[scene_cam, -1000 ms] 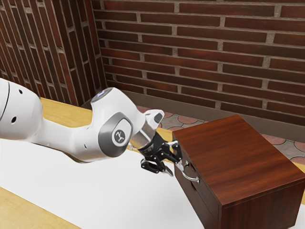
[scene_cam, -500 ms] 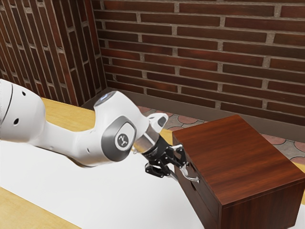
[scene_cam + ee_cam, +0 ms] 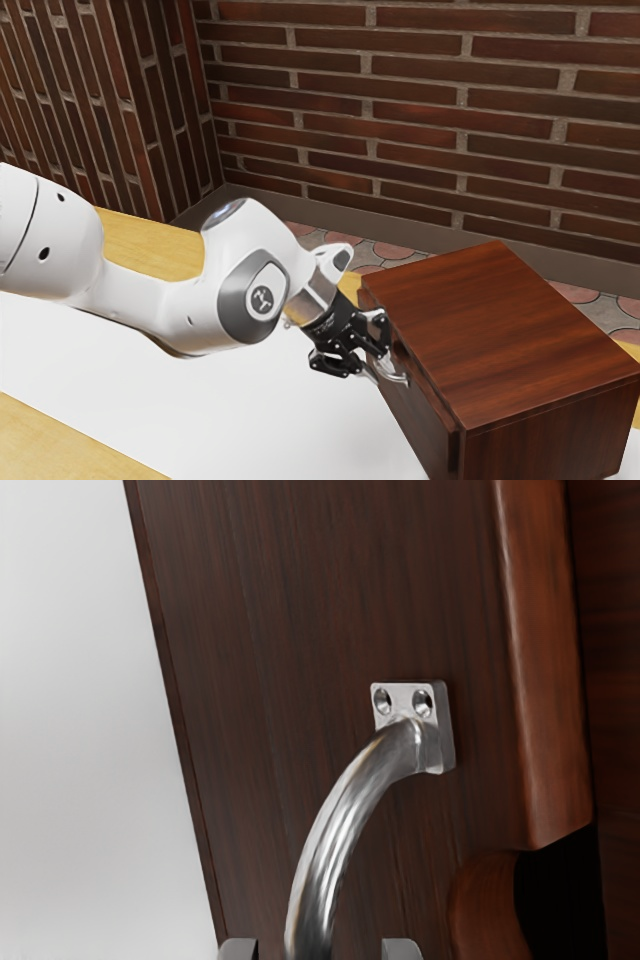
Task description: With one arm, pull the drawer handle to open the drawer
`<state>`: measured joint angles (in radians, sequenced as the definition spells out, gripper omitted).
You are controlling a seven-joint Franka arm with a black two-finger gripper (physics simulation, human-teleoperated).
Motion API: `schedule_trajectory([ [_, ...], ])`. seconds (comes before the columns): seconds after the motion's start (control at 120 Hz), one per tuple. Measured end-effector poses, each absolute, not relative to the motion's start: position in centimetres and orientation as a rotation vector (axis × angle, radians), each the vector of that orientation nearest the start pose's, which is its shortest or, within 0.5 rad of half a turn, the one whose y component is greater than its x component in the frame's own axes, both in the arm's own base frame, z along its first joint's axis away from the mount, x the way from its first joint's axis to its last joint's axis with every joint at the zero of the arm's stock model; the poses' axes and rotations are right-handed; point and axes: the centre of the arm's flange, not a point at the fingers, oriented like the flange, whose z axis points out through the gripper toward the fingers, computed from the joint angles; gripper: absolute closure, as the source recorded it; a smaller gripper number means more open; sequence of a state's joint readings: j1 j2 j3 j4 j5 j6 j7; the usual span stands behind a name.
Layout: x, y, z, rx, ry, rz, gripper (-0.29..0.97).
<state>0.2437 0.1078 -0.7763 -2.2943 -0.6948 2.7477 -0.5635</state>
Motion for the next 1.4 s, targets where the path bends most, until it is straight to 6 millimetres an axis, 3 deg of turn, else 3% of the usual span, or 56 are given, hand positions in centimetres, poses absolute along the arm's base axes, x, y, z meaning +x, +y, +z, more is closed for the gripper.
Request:
schedule_trajectory([
  [1.4, 44.6, -23.0, 34.8, 2.513, 0.916, 0.129, 0.66],
])
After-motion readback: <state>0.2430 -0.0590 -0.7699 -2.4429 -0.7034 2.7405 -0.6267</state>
